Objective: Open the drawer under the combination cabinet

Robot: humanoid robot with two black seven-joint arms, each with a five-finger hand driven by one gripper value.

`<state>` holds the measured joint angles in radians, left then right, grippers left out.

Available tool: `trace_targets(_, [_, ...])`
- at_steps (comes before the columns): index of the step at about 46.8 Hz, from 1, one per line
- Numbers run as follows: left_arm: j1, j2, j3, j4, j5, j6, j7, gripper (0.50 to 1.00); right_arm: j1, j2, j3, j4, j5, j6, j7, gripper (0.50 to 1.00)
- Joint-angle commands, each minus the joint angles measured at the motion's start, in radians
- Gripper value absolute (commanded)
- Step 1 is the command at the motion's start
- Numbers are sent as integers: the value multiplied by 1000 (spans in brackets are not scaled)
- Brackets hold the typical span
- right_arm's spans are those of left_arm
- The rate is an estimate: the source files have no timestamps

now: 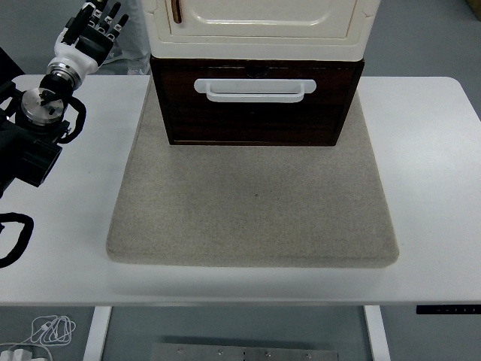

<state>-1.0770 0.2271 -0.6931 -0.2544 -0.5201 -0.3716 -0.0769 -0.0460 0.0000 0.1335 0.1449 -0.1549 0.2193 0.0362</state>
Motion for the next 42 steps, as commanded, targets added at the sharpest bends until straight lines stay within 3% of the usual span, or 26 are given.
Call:
trace_targets(1, [0,0,1,1,0,0,0,1000,0,0,0,1,0,0,-1,926])
trace_targets(42, [0,31,14,1,54,-18,3,1000,0,0,0,1,0,0,1,926])
